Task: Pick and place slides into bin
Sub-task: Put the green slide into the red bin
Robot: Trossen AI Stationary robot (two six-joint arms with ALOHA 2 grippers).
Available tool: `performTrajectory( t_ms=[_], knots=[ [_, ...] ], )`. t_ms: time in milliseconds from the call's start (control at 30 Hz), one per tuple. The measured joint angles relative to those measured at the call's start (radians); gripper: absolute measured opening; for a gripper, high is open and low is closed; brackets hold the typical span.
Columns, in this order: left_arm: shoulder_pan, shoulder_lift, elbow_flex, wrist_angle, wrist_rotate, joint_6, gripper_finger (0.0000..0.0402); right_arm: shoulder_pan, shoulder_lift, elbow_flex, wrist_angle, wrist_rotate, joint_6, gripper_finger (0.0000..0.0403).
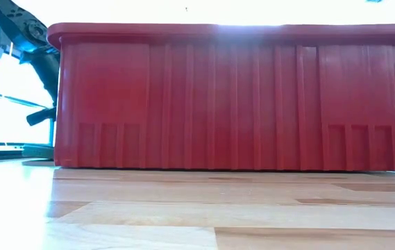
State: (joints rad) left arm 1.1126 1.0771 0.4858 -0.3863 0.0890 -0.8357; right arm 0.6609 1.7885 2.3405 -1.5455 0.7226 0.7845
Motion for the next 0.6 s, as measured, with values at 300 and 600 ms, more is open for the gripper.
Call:
performTrajectory(
  t_ms=[300, 600],
  knots=[
    [0.000, 0.001, 0.000, 0.105, -0.154, -0.005, 0.0112, 0.000, 0.000, 0.000, 0.000, -0.029, 0.001, 0.0134],
    [0.001, 0.107, -0.041, 0.115, -0.196, 0.064, 0.0034, 0.001, 0.000, 0.000, 0.000, -0.041, 0.001, 0.0134]
  ],
)
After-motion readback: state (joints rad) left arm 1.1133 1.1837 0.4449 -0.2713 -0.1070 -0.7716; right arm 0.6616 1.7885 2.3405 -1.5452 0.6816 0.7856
